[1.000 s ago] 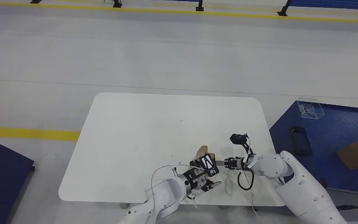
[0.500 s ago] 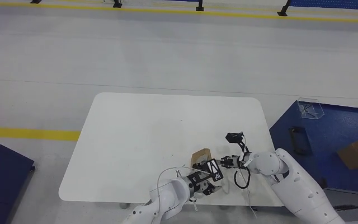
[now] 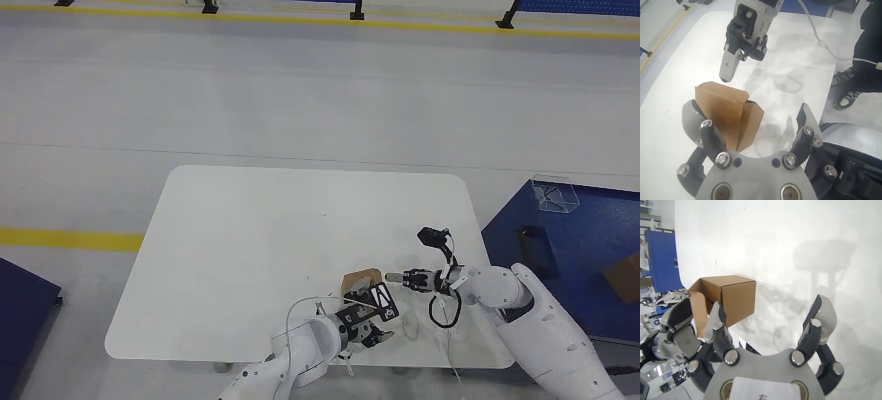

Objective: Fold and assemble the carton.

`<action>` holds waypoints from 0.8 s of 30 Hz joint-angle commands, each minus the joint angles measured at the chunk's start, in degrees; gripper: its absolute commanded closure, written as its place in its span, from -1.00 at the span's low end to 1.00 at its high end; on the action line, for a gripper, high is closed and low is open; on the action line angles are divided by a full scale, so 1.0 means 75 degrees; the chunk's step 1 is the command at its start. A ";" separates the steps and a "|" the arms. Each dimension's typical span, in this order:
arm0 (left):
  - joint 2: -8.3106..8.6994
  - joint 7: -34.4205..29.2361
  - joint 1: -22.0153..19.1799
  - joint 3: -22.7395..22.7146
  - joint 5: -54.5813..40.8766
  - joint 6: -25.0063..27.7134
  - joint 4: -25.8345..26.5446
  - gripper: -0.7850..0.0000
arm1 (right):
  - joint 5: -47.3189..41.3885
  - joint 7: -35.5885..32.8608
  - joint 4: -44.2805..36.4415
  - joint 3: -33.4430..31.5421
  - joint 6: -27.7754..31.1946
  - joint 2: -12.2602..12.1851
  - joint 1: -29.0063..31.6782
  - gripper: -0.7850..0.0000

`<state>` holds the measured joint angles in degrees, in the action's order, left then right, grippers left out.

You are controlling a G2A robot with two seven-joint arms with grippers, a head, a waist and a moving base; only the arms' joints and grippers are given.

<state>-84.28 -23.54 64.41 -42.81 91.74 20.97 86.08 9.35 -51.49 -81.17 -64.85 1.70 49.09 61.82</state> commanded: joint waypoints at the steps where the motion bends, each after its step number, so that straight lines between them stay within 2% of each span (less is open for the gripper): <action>1: -0.0005 0.0003 0.0002 0.0001 -0.0008 -0.0012 -0.0020 -1.00 | -0.0262 0.0034 0.0020 -0.0198 0.0291 -0.0025 0.0114 -1.00; 5: -0.0018 0.0028 0.0000 0.0013 -0.0037 -0.0034 -0.0047 -1.00 | -0.0249 -0.0104 -0.0079 -0.0373 0.0635 -0.0076 0.0348 -1.00; 24: -0.0079 0.0071 -0.0046 0.0031 -0.0333 0.0002 -0.0158 -1.00 | 0.0314 -0.0040 -0.0132 0.0054 0.0476 0.0068 0.0283 -1.00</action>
<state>-84.85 -23.06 64.09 -42.61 89.35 20.96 84.96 11.63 -51.79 -82.23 -64.61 5.27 49.53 64.02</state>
